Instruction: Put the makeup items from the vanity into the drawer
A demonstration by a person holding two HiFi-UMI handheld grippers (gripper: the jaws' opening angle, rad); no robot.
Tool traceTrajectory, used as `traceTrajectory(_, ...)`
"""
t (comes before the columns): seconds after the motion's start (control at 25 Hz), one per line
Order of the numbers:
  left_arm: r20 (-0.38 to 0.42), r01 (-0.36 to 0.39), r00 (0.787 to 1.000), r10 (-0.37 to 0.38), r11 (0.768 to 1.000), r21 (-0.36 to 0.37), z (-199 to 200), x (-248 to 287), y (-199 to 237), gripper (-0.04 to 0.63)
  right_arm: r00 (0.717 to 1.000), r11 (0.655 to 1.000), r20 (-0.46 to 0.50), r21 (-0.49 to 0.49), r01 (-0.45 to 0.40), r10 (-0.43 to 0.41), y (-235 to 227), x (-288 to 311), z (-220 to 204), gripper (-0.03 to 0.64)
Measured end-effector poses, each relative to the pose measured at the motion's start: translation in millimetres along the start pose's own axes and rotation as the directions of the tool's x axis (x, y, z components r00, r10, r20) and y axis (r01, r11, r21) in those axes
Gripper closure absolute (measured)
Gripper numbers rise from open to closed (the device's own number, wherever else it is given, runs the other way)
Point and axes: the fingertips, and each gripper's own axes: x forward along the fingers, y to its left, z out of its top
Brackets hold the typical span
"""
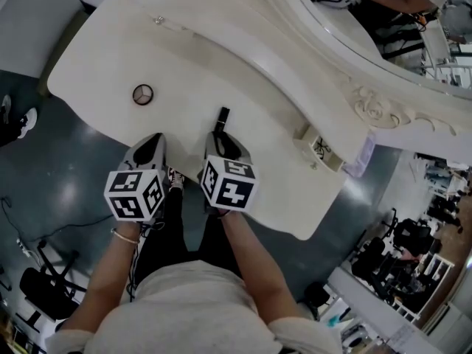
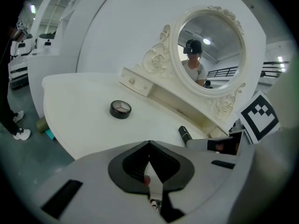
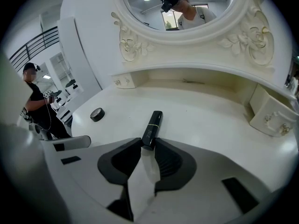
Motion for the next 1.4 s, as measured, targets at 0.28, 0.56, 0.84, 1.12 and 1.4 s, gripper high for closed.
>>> traceTrajectory(0.28, -0.015, 0.028, 1.000, -0.027, 0.999, 0.035, -1, 7, -20, 0.594, 0.998, 1.000, 0.054, -0.016, -0.012, 0.013, -5, -13, 9, 0.515)
traceTrajectory(0.56, -0.032, 0.060, 0.998, -0.057, 0.996, 0.069, -4, 14, -43, 0.594, 0.996, 1.000, 0.088, 0.006, -0.003, 0.003, -21, -26, 14, 0.515)
traceTrajectory(0.84, -0.044, 0.097, 0.995, -0.093, 0.990, 0.105, -5, 19, -73, 0.594, 0.994, 0.999, 0.109, 0.030, 0.014, -0.017, -43, -44, 15, 0.515)
traceTrajectory(1.12, -0.051, 0.133, 0.991, -0.127, 0.980, 0.147, -7, 22, -102, 0.594, 0.990, 0.998, 0.135, 0.057, 0.028, -0.036, -64, -62, 16, 0.516)
traceTrajectory(1.4, -0.064, 0.165, 0.986, -0.156, 0.969, 0.183, -10, 23, -125, 0.594, 0.984, 0.996, 0.172, 0.079, 0.041, -0.054, -79, -83, 20, 0.517)
